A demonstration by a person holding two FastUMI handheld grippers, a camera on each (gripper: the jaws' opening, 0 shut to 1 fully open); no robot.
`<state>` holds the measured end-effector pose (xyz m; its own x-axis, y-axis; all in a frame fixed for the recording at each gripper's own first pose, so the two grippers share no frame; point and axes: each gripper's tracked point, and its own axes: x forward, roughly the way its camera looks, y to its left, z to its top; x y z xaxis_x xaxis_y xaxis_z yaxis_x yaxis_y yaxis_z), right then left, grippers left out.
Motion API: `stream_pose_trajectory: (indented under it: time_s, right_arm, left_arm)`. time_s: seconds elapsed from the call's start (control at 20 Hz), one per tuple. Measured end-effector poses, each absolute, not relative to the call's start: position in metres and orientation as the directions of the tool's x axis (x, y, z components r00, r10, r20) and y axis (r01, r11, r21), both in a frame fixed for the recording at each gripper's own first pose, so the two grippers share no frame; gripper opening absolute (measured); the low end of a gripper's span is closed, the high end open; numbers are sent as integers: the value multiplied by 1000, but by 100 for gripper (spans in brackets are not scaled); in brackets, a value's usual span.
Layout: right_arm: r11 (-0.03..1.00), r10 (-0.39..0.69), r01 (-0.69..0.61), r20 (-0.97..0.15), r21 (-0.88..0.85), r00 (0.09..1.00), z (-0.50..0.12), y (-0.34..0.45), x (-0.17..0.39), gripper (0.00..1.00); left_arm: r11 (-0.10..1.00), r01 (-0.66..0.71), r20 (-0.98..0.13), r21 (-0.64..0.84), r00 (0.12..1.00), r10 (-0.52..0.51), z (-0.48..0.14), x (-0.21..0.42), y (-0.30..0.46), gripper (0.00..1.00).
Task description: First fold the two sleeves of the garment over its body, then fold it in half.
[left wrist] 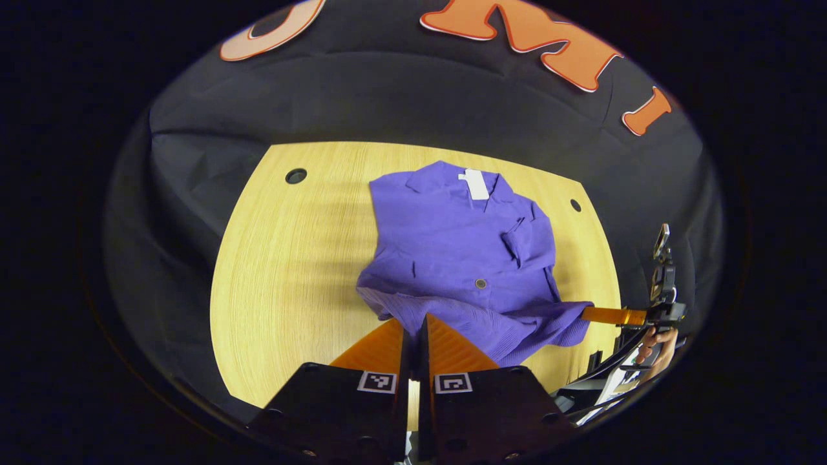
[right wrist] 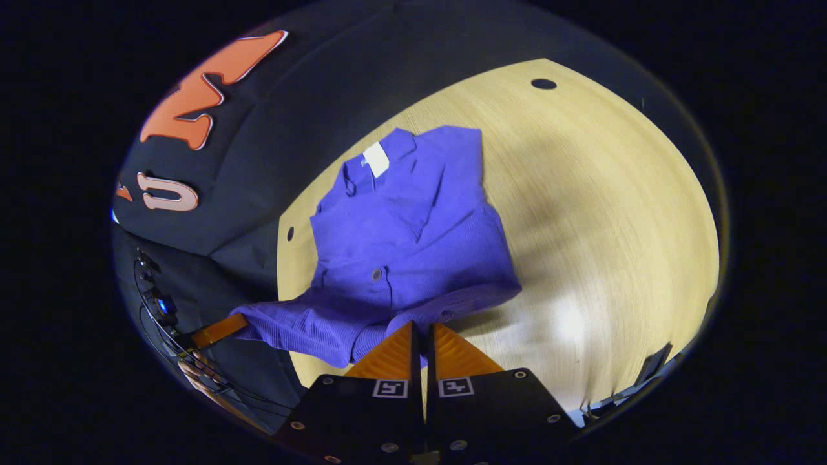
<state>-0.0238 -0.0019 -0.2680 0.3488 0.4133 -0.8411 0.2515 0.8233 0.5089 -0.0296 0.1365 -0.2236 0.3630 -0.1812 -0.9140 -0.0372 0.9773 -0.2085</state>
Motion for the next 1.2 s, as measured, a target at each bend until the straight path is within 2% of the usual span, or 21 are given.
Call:
stream_pose_trajectory:
  time_s: [0.35,0.7,0.9,1.05,1.2]
  right_arm:
    - [819,417,221,-813,530,405,-237,-13,53,2]
    - [811,439,205,-802,547,405,-237,-13,138,2]
    - [795,438,250,-809,553,393,-253,-20,199,2]
    - [766,349,360,-815,533,463,-272,-41,253,2]
    - [761,291,337,-756,554,586,-259,-59,288,2]
  left_arm:
    - [984,-6,-909,-176,386,-160,-207,21,131,8]
    - [990,12,-913,-144,383,-137,-211,92,119,7]
    - [994,57,-927,-92,359,-107,-234,148,120,8]
    - [1000,-16,-903,16,429,22,-256,200,143,9]
    - [997,-66,-806,48,587,78,-245,230,155,18]
